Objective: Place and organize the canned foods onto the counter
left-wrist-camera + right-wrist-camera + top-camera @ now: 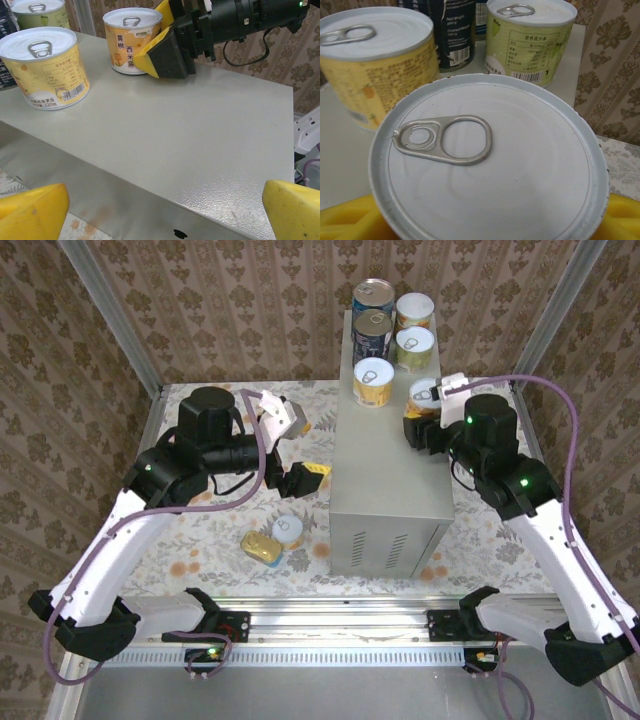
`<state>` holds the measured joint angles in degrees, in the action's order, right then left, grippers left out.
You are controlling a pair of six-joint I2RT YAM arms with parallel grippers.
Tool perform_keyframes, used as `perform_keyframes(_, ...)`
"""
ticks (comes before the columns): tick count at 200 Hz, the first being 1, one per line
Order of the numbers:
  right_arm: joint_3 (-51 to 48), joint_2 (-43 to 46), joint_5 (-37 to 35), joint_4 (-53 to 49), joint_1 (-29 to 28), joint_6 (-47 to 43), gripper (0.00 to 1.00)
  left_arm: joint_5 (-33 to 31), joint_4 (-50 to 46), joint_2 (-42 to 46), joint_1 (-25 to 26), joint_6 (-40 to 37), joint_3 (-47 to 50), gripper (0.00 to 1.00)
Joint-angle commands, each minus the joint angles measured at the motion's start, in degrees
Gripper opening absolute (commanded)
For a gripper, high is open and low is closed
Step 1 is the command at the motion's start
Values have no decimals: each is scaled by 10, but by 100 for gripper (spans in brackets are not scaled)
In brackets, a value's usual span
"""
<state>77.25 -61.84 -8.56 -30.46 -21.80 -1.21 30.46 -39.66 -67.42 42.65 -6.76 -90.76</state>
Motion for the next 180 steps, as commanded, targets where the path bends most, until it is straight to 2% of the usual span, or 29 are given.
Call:
perform_keyframes(1, 16, -31, 23, 15, 16, 8, 75, -12, 15, 10, -4, 12, 1, 100)
perform_keyframes(71, 45, -101, 33, 45, 42, -9, 76, -24, 4, 9, -9, 3, -1, 100)
perform_keyframes(102, 50, -112, 38, 47, 44, -12, 79, -24, 0, 10, -15, -3, -3, 100)
perform_keyframes(133, 35, -98, 44, 56, 44, -12, 87, -15, 0, 7, -23, -6, 1, 100)
perform_keyframes(180, -27, -42, 40, 73, 44, -12, 89, -2, 9, 4, -28, -3, 6, 100)
